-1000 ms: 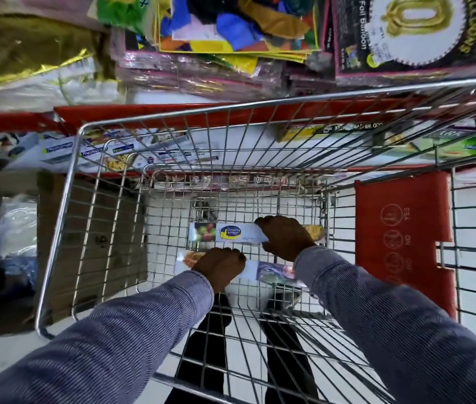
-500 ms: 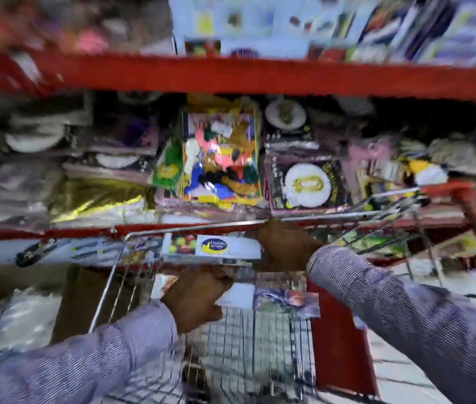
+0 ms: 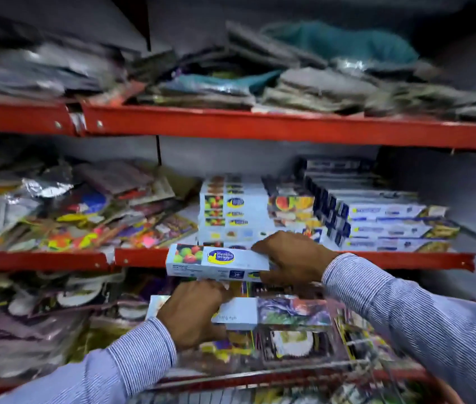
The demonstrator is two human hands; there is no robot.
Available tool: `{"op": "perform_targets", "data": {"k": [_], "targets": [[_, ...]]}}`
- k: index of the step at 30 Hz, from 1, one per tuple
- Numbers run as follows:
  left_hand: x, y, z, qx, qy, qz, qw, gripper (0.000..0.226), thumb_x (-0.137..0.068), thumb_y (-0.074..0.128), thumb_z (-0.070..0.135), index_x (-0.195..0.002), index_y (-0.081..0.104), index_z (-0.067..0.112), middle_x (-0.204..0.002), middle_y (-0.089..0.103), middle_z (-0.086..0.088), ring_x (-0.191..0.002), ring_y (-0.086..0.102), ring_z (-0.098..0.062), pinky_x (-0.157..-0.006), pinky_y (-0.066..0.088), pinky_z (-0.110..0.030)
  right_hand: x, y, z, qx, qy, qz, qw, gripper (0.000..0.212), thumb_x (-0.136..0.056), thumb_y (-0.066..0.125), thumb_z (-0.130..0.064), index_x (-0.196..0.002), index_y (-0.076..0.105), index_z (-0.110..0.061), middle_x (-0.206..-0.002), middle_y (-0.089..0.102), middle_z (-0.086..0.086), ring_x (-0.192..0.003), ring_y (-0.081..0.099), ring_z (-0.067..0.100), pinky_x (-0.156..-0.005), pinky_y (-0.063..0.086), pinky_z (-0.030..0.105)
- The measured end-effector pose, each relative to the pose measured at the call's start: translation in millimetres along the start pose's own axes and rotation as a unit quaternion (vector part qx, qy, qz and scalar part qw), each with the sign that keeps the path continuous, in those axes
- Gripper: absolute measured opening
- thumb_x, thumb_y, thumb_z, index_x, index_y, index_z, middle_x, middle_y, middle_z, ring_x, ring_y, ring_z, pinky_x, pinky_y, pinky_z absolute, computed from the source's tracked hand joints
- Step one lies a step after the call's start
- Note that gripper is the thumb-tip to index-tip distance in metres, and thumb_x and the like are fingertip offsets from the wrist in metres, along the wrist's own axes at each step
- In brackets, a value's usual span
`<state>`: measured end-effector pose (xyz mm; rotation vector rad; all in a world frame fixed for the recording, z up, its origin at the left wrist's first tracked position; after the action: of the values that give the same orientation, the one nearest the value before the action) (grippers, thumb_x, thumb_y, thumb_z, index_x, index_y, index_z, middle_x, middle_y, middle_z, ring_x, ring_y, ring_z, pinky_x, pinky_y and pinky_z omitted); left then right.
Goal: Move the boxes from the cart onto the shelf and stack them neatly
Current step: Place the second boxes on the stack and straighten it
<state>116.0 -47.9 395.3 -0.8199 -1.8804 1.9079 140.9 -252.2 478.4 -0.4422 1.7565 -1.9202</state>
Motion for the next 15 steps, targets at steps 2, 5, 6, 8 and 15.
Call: {"op": "perform_targets", "data": {"k": [2,5,6,8,15], "targets": [[-9.5,-17.8,-5.2,-0.002,0.000,0.028,1.000,0.068,-0.063,0.068,0.058,-0.125,0.055,0.033,-0.122,0.066,0.007,-0.110,0.061,-0.025,-0.080,0.052,-0.037,-5.4,-19.7,6.7,0.008,0.010,0.015,1.000,0.035,-0.081,0.064,-0.046,-0.104,0.062,-0.021,-0.099,0.071,0.008,-0.090,0.066,0.031,-0.069,0.050,0.033],[-24.0,-37.3,-8.6,-0.018,-0.008,0.039,0.999,0.068,-0.065,0.072,0.056,-0.126,0.056,0.033,-0.114,0.067,0.006,-0.105,0.062,-0.025,-0.076,0.048,-0.036,-14.8,-36.0,20.1,0.024,0.025,0.023,0.999,0.033,-0.083,0.064,-0.044,-0.103,0.061,-0.017,-0.101,0.069,0.010,-0.091,0.065,0.031,-0.071,0.051,0.036],[-29.3,-43.1,-9.8,-0.020,-0.010,0.040,0.999,0.066,-0.066,0.073,0.055,-0.125,0.056,0.032,-0.114,0.067,0.005,-0.106,0.062,-0.025,-0.077,0.047,-0.036,-19.4,-39.2,26.3,0.029,0.034,0.026,0.999,0.031,-0.084,0.063,-0.042,-0.101,0.060,-0.016,-0.101,0.068,0.011,-0.092,0.064,0.031,-0.069,0.048,0.035],[-38.2,-53.0,-11.9,-0.023,-0.010,0.048,0.999,0.061,-0.066,0.073,0.055,-0.120,0.057,0.031,-0.113,0.067,0.005,-0.105,0.062,-0.024,-0.076,0.047,-0.034,-30.1,-41.2,39.5,0.033,0.050,0.030,0.998,0.029,-0.085,0.063,-0.040,-0.098,0.057,-0.015,-0.101,0.065,0.012,-0.094,0.063,0.032,-0.069,0.046,0.034],[-66.5,-72.9,-19.9,-0.033,-0.001,0.050,0.998,0.063,-0.070,0.075,0.056,-0.124,0.059,0.027,-0.112,0.067,-0.001,-0.103,0.061,-0.028,-0.079,0.047,-0.037,-75.5,-26.6,85.9,0.014,0.112,-0.025,0.993,0.045,-0.093,0.058,-0.037,-0.127,0.053,-0.008,-0.131,0.053,0.018,-0.122,0.052,0.036,-0.102,0.047,0.045]]}}
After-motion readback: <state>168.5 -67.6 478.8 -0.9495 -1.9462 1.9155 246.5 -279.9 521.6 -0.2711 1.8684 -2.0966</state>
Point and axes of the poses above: each hand's wrist, its own x-axis away from the middle knuckle, its own y-axis out of the palm, z = x × y, the point moved 2 cm from there along -x, towards the middle knuckle
